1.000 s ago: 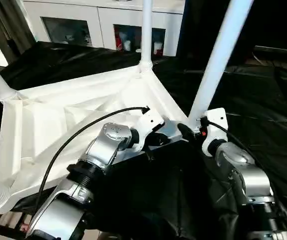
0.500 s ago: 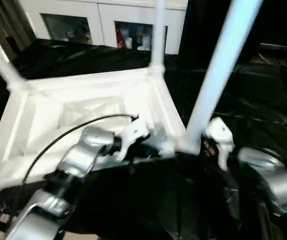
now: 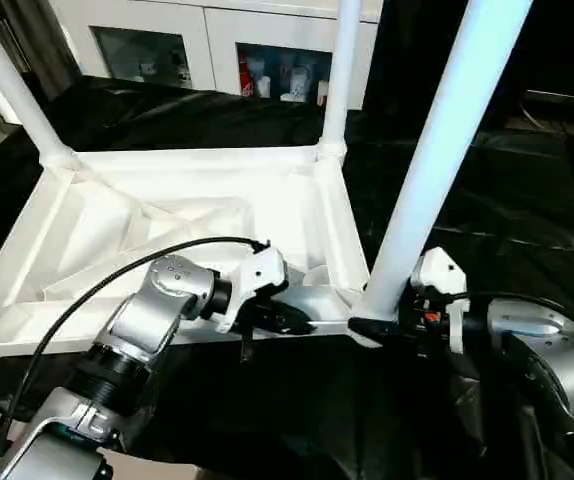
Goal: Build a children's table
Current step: Rotate leg to tighten
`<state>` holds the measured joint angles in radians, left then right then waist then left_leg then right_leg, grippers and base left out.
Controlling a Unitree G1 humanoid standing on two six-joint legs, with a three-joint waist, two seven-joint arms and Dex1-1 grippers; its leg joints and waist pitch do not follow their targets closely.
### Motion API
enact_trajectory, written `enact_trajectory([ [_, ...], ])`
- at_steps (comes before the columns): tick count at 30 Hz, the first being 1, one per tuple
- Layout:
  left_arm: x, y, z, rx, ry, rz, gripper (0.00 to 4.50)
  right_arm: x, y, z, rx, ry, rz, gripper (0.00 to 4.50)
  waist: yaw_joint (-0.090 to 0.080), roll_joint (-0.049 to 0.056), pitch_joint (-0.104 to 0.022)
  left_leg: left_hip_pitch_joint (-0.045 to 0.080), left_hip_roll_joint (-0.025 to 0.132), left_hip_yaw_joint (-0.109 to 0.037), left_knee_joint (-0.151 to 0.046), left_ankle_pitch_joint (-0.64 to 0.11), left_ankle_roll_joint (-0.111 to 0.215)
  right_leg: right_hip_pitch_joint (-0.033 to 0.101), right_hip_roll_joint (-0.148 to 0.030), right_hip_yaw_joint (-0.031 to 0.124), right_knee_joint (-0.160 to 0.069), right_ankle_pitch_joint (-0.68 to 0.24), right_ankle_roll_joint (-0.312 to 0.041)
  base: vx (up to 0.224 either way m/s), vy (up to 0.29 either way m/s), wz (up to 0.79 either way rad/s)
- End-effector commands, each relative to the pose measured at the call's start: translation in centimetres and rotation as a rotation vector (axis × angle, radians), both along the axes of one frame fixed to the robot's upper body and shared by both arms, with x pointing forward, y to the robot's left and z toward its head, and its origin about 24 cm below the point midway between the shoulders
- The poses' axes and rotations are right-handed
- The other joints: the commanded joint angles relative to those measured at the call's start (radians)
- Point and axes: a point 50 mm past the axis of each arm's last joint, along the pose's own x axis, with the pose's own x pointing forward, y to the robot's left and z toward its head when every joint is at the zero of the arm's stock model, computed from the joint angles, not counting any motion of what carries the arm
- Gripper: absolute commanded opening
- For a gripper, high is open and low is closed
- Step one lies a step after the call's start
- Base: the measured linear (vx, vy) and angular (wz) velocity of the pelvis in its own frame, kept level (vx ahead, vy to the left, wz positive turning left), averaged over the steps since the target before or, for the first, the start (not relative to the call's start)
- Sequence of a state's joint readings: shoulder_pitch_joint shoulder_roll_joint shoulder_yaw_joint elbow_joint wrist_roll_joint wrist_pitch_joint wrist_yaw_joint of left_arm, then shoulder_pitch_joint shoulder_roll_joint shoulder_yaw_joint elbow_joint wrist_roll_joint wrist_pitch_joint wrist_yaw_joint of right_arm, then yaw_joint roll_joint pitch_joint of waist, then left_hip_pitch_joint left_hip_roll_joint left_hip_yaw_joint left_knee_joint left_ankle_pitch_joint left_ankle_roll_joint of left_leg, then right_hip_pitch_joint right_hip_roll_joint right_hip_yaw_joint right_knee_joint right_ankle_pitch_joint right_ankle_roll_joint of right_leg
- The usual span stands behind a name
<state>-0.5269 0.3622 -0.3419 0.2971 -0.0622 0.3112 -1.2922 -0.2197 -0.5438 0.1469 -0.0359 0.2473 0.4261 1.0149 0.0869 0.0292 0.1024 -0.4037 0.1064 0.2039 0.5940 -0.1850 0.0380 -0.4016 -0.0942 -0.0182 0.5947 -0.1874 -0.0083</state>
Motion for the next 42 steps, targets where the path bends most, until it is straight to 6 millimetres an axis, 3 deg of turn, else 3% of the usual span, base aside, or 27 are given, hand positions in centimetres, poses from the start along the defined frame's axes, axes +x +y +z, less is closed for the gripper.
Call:
enact_trajectory([
  [1,-0.8,-2.2,1.0,-0.079,-0.008,-0.107,0.0,-1.1,2.0,-0.6,0.047,0.05,0.102,2.94,-0.003,-0.021,-0.066,0.035,0.126,-0.056,-0.082,-0.163,0.093,0.033,-0.086,0.038,-0.056,-0.114,-0.272,0.0,0.0,0.0],
  [6,-0.4,-2.6,0.9,-0.07,-0.018,-0.061,0.0,-0.7,2.3,-0.9,0.067,0.04,0.033,2.74,-0.004,-0.021,-0.064,0.036,0.126,-0.056,-0.084,-0.186,0.084,0.03,-0.085,0.038,-0.06,-0.15,-0.268,0.0,0.0,0.0],
  [7,0.1,-3.0,0.7,-0.06,-0.03,-0.018,0.0,0.0,2.4,-1.3,0.067,0.024,-0.065,2.74,-0.005,-0.019,-0.062,0.037,0.127,-0.057,-0.087,-0.2,0.075,0.027,-0.083,0.039,-0.063,-0.171,-0.264,0.0,0.0,0.0],
  [8,1.1,-3.8,0.6,-0.055,-0.049,0.088,0.0,1.1,2.7,-2.0,0.07,0.011,-0.236,2.73,-0.008,-0.016,-0.06,0.038,0.125,-0.058,-0.089,-0.23,0.057,0.023,-0.083,0.04,-0.068,-0.212,-0.259,0.0,0.0,0.0],
  [9,1.1,-3.8,0.6,-0.055,-0.049,0.088,0.0,1.1,2.7,-2.0,0.07,0.011,-0.236,2.73,-0.012,-0.016,-0.056,0.039,0.123,-0.056,-0.092,-0.254,0.039,0.016,-0.079,0.04,-0.071,-0.246,-0.256,0.0,0.0,0.0],
  [10,1.8,-4.5,0.5,-0.049,-0.059,0.161,0.0,1.8,2.9,-2.5,0.068,0.01,-0.352,2.72,-0.013,-0.02,-0.058,0.042,0.121,-0.063,-0.092,-0.306,0.003,0.021,-0.086,0.038,-0.077,-0.324,-0.241,0.0,0.0,0.0],
  [11,2.3,-5.2,0.4,-0.047,-0.074,0.212,0.0,2.6,3.1,-2.8,0.069,0.006,-0.469,2.72,-0.02,-0.019,-0.054,0.041,0.12,-0.063,-0.097,-0.327,-0.025,0.013,-0.082,0.041,-0.082,-0.36,-0.222,0.0,0.0,0.0],
  [12,2.6,-6.1,0.6,-0.059,-0.08,0.242,0.0,3.4,3.6,-3.0,0.076,0.009,-0.569,2.72,-0.027,-0.018,-0.054,0.047,0.116,-0.069,-0.097,-0.378,-0.059,0.005,-0.084,0.041,-0.085,-0.413,-0.21,-0.052,0.014,-0.03],
  [14,2.8,-6.8,0.7,-0.072,-0.087,0.259,0.0,4.0,4.1,-2.9,0.077,-0.004,-0.629,2.72,-0.031,-0.018,-0.056,0.047,0.118,-0.075,-0.101,-0.403,-0.081,0.01,-0.085,0.039,-0.087,-0.417,-0.181,-0.026,0.007,-0.02],
  [16,3.0,-7.3,0.9,-0.086,-0.088,0.278,0.0,4.5,4.5,-2.9,0.077,-0.016,-0.674,2.72,-0.031,-0.015,-0.054,0.048,0.119,-0.071,-0.105,-0.413,-0.075,0.007,-0.081,0.043,-0.088,-0.375,-0.166,0.0,0.0,0.0],
  [18,2.8,-8.1,1.4,-0.117,-0.1,0.253,0.0,4.6,5.9,-2.4,0.146,-0.005,-0.634,3.28,-0.036,-0.016,-0.055,0.04,0.115,-0.071,-0.107,-0.404,-0.07,0.011,-0.08,0.041,-0.086,-0.349,-0.167,0.0,0.0,0.0],
  [24,2.2,-7.9,1.4,-0.123,-0.102,0.182,0.0,4.3,6.6,-1.6,0.219,0.003,-0.558,3.91,-0.031,-0.015,-0.059,0.039,0.12,-0.064,-0.105,-0.334,-0.023,0.016,-0.082,0.043,-0.081,-0.256,-0.19,0.0,0.0,0.0],
  [27,1.7,-6.9,1.1,-0.105,-0.104,0.118,0.0,4.0,5.9,-0.8,0.225,-0.023,-0.488,4.15,-0.029,-0.015,-0.061,0.036,0.121,-0.065,-0.104,-0.312,-0.009,0.023,-0.083,0.042,-0.077,-0.218,-0.2,0.0,0.0,0.0],
  [28,1.5,-6.5,1.1,-0.105,-0.099,0.089,0.0,3.7,5.5,-0.6,0.227,-0.024,-0.45,4.15,-0.026,-0.006,-0.066,0.037,0.123,-0.064,-0.102,-0.288,0.001,0.025,-0.083,0.042,-0.072,-0.18,-0.208,0.0,0.0,0.0],
  [29,1.3,-6.2,1.1,-0.103,-0.093,0.071,0.0,3.6,5.1,-0.5,0.22,-0.028,-0.427,4.24,-0.026,-0.009,-0.067,0.039,0.124,-0.062,-0.1,-0.278,0.007,0.025,-0.08,0.041,-0.072,-0.156,-0.213,0.0,0.0,0.0],
  [32,0.8,-5.1,1.0,-0.095,-0.086,0.005,0.0,2.7,3.7,-0.3,0.184,-0.03,-0.32,4.46,-0.018,-0.008,-0.074,0.034,0.121,-0.056,-0.086,-0.172,0.065,0.037,-0.081,0.038,-0.053,0.003,-0.259,0.0,0.0,0.0],
  [34,0.7,-4.9,0.9,-0.091,-0.08,-0.005,0.0,2.5,3.4,-0.2,0.176,-0.03,-0.294,4.46,-0.013,-0.007,-0.076,0.036,0.122,-0.054,-0.08,-0.134,0.091,0.035,-0.08,0.037,-0.047,0.043,-0.277,0.0,0.0,0.0],
  [39,-0.2,-3.4,0.9,-0.069,-0.047,-0.104,0.0,0.2,1.5,0.2,0.078,-0.023,-0.078,4.46,0.004,-0.002,-0.073,0.039,0.128,-0.054,-0.083,-0.166,0.091,0.037,-0.078,0.035,-0.049,-0.013,-0.282,0.0,0.0,0.0],
  [42,-0.8,-2.9,0.9,-0.053,-0.011,-0.158,0.0,-0.5,1.0,0.0,0.038,-0.004,-0.012,4.46,0.003,-0.001,-0.072,0.041,0.128,-0.055,-0.088,-0.231,0.061,0.033,-0.08,0.036,-0.057,-0.1,-0.283,0.0,0.0,0.0],
])
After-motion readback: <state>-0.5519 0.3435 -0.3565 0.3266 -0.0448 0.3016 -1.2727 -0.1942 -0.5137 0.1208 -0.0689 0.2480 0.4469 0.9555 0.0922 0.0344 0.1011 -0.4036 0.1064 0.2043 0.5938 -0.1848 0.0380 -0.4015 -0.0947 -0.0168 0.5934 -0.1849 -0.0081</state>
